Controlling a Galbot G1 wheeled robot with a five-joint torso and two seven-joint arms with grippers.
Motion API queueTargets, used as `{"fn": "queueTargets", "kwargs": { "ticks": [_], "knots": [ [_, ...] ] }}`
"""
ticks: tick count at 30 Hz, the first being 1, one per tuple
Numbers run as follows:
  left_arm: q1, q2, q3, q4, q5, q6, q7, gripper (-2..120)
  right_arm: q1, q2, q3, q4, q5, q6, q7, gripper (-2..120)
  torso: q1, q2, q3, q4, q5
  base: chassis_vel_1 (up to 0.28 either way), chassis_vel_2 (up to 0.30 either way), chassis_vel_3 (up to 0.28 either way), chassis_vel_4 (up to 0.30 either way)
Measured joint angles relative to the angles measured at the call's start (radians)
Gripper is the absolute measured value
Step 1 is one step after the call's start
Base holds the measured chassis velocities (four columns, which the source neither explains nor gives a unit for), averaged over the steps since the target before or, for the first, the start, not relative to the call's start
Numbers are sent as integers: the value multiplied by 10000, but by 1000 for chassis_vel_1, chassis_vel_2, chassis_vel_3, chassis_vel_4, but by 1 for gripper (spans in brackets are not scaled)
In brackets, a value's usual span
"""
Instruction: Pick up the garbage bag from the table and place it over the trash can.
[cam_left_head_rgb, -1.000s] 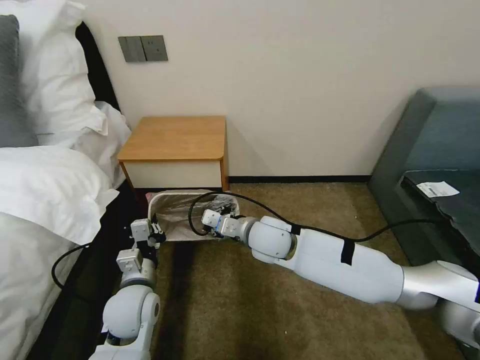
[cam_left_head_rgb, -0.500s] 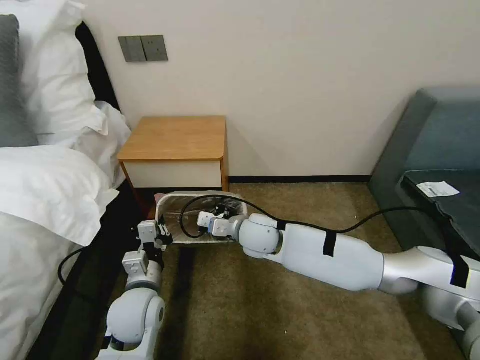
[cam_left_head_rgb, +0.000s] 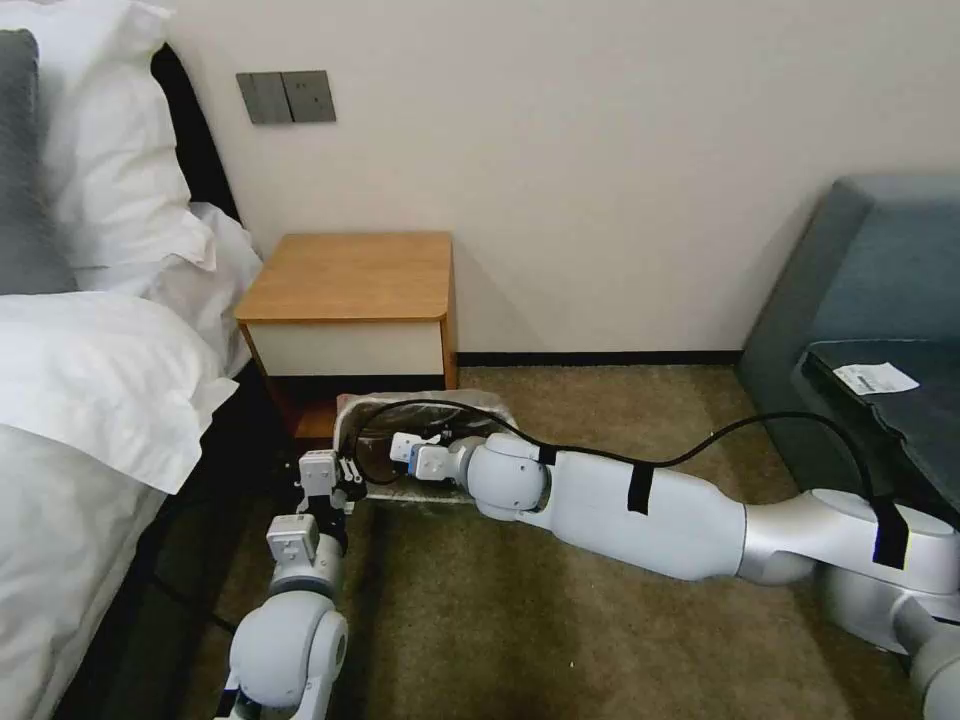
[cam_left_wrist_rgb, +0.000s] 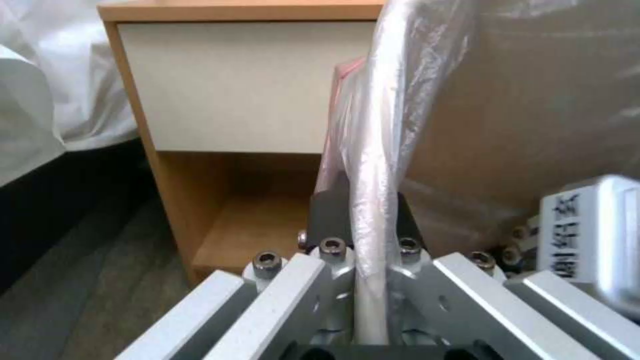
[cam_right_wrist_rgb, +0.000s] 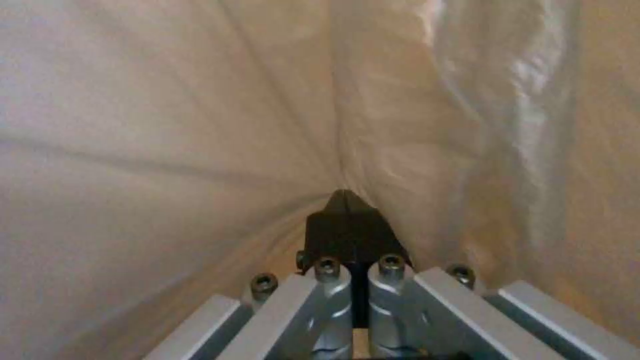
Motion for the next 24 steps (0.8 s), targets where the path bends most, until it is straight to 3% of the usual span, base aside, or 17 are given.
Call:
{"fn": "queueTargets", "kwargs": {
  "ticks": [24],
  "knots": [
    [517,-52,192,-751,249,2,-35,0,-76,187,165,-466,-183,107,-85,0,0,0,0,0,-1,0,0,0,0]
  ]
}}
